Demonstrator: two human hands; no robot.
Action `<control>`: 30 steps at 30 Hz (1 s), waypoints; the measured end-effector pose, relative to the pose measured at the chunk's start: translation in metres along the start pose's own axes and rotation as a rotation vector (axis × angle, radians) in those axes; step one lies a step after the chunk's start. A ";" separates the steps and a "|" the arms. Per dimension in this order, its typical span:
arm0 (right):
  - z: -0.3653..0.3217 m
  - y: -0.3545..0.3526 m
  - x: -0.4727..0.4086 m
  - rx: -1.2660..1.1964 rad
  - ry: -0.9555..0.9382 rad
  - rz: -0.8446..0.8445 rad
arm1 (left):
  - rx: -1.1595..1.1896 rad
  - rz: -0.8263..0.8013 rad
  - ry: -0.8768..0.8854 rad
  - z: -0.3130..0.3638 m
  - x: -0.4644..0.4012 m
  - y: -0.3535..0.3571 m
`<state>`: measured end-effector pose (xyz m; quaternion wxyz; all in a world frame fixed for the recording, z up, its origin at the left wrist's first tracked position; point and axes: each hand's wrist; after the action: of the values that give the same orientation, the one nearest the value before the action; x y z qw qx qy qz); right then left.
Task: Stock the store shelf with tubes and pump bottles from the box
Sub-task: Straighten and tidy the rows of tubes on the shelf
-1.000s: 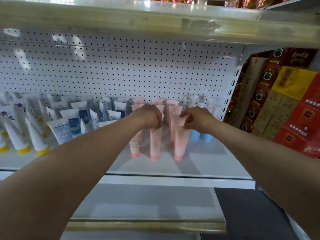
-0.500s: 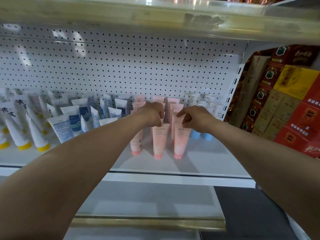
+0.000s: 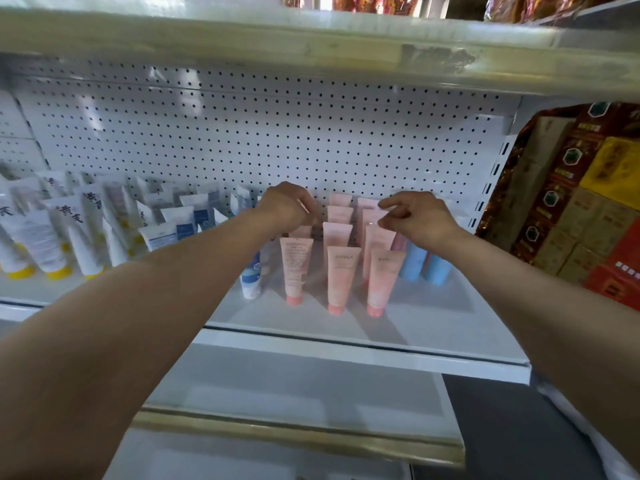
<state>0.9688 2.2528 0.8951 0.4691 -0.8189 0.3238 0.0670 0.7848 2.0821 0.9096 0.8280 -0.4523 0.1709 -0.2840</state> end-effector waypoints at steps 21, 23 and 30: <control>-0.111 0.114 -0.039 0.214 0.173 -0.080 | 0.182 -0.097 0.254 -0.126 -0.080 -0.048; -0.114 0.116 -0.039 0.226 0.190 -0.082 | 0.210 -0.119 0.280 -0.124 -0.086 -0.046; -0.115 0.119 -0.042 0.227 0.205 -0.110 | 0.245 -0.166 0.329 -0.110 -0.092 -0.037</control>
<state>0.8427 2.1373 0.8896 0.5262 -0.7796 0.3301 -0.0799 0.6425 2.0521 0.8845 0.8114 -0.3086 0.2299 -0.4399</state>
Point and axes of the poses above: each hand's wrist, its own x-axis away from the middle knuckle, its own y-axis out of the palm, z = x × y, and after that the axes turned 12 degrees about -y, right-handed
